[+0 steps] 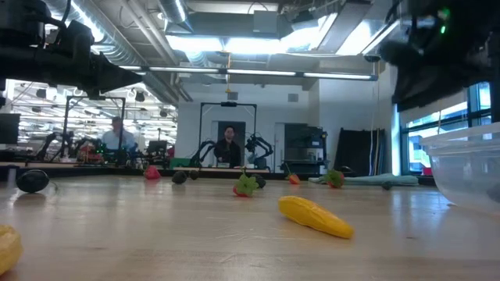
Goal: Pick and placing Produce into tupperware
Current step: Put the top blueberry into the container
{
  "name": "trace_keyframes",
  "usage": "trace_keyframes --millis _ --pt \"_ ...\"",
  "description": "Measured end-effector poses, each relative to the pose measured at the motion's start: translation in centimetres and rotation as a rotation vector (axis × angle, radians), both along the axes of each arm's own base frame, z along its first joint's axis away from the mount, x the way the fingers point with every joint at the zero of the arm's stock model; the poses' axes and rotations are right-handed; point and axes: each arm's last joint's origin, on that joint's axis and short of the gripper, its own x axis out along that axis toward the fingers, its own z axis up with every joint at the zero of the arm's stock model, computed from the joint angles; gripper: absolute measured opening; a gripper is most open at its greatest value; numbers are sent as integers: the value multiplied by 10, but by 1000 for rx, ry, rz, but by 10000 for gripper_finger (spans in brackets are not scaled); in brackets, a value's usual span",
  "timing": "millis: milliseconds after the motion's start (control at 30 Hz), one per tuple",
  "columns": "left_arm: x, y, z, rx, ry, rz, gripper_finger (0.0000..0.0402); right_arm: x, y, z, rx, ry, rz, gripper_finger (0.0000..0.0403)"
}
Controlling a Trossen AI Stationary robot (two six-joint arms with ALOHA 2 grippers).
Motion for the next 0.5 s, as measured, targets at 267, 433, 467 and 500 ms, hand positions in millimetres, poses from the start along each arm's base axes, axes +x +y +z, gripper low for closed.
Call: trace_keyframes --millis 267,433,467,500 --pt "0 0 0 0 -1 0 0 6 -20 -42 111 -69 20 250" --pt "0 0 0 0 -1 0 0 8 -39 -57 149 -79 62 250" --pt "0 0 0 0 -1 0 0 8 -43 -59 153 -77 66 250" --pt "0 0 0 0 -1 0 0 7 -48 -61 161 -72 67 250"
